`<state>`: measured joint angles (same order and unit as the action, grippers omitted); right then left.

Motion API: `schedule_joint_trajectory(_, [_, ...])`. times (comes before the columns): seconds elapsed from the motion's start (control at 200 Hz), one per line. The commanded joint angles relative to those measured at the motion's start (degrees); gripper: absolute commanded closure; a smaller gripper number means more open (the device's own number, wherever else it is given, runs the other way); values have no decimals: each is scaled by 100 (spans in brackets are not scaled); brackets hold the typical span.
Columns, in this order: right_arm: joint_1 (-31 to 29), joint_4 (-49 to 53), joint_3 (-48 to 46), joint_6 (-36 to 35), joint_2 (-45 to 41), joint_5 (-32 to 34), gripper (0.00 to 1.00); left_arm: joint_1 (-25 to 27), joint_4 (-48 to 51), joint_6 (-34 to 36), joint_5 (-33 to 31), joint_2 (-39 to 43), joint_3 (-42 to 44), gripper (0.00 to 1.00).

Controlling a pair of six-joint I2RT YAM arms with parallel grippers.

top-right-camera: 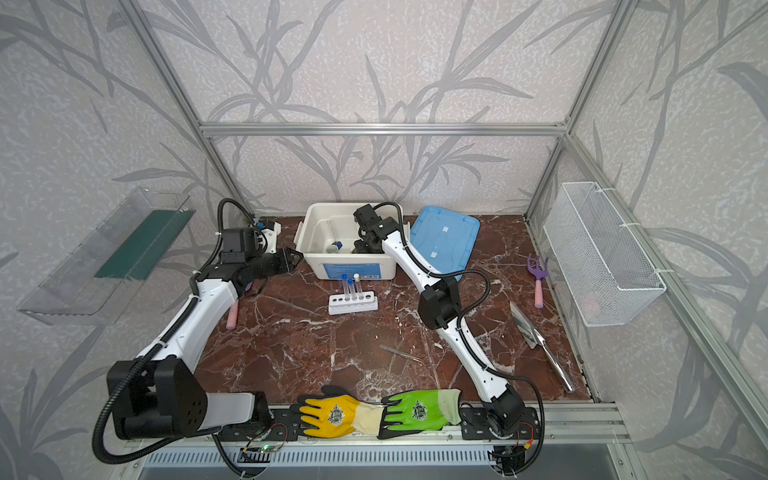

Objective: Organize the chemistry lab equipment
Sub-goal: 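Lower the white crucible into the tub and open the right gripper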

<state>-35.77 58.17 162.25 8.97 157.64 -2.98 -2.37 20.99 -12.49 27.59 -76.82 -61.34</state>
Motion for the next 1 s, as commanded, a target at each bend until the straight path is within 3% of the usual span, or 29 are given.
schedule_joint_trajectory(0.0, [26,23,-26,-88,124,9,89,-18,24,69,53,-20,-54,63])
schedule_joint_trajectory(0.47, [27,63,-106,-108,250,129,88,-18,28,69,51,-32,-56,63])
schedule_joint_trajectory(0.995, [50,78,-159,-70,144,210,69,-26,55,94,17,61,-54,63])
